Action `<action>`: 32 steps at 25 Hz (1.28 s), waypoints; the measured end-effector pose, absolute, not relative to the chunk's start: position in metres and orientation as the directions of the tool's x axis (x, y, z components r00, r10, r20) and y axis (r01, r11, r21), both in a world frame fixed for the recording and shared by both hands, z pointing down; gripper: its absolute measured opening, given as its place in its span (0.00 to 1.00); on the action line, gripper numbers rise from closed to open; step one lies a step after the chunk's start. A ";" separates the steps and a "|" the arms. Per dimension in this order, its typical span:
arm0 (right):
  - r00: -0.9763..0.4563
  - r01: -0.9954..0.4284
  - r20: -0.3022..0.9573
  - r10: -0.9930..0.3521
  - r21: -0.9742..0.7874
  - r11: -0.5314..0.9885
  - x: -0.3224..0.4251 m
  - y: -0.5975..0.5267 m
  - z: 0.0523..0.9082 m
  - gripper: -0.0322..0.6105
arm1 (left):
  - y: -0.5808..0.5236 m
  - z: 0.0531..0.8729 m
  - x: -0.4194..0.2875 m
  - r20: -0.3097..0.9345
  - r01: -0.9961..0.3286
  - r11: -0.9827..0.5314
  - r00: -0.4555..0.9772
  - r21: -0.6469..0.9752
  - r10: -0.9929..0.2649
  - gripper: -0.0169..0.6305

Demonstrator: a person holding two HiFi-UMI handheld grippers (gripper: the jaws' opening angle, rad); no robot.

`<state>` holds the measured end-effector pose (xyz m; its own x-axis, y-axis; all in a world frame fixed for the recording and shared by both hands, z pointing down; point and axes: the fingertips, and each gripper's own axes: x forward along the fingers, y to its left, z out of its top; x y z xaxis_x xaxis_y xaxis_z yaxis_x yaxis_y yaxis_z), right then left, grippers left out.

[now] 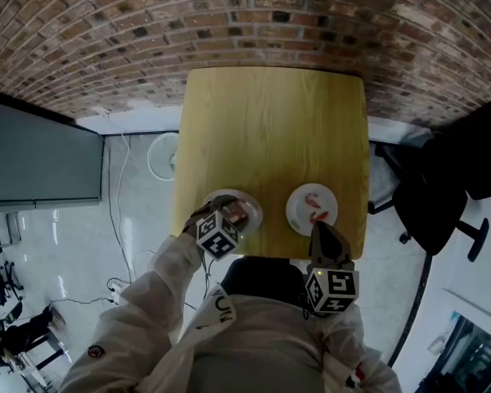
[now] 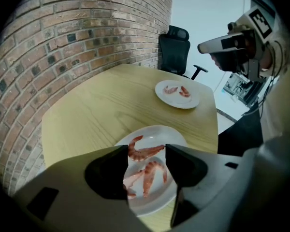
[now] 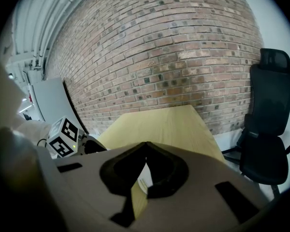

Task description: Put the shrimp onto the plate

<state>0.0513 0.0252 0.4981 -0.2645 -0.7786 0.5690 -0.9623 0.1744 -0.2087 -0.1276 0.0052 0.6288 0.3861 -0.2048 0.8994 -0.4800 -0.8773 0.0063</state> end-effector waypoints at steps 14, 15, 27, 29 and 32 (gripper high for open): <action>-0.234 -0.966 0.543 -0.806 -0.225 0.128 0.086 0.036 0.491 0.09 | 0.008 0.614 -0.094 0.895 -0.455 -0.890 0.391 -0.013 -0.213 0.41; -0.233 -0.966 0.542 -0.807 -0.226 0.127 0.089 0.037 0.493 0.09 | 0.008 0.613 -0.091 0.895 -0.451 -0.893 0.392 -0.015 -0.213 0.41; -0.184 -0.970 0.542 -0.820 -0.234 0.063 0.145 0.044 0.492 0.09 | 0.010 0.602 -0.026 0.901 -0.381 -0.924 0.401 -0.001 -0.167 0.41; -0.173 -0.971 0.543 -0.821 -0.233 0.051 0.157 0.045 0.493 0.09 | 0.009 0.605 -0.016 0.900 -0.367 -0.930 0.403 -0.008 -0.166 0.41; -0.158 -0.972 0.545 -0.823 -0.233 0.032 0.171 0.047 0.494 0.09 | 0.007 0.611 -0.004 0.900 -0.349 -0.937 0.404 -0.015 -0.165 0.41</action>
<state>0.1713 0.0467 0.4943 -0.1580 -0.8233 0.5451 -0.9720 0.0325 -0.2327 -0.0041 0.0074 0.6105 0.4041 -0.1651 0.8997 -0.3485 -0.9372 -0.0154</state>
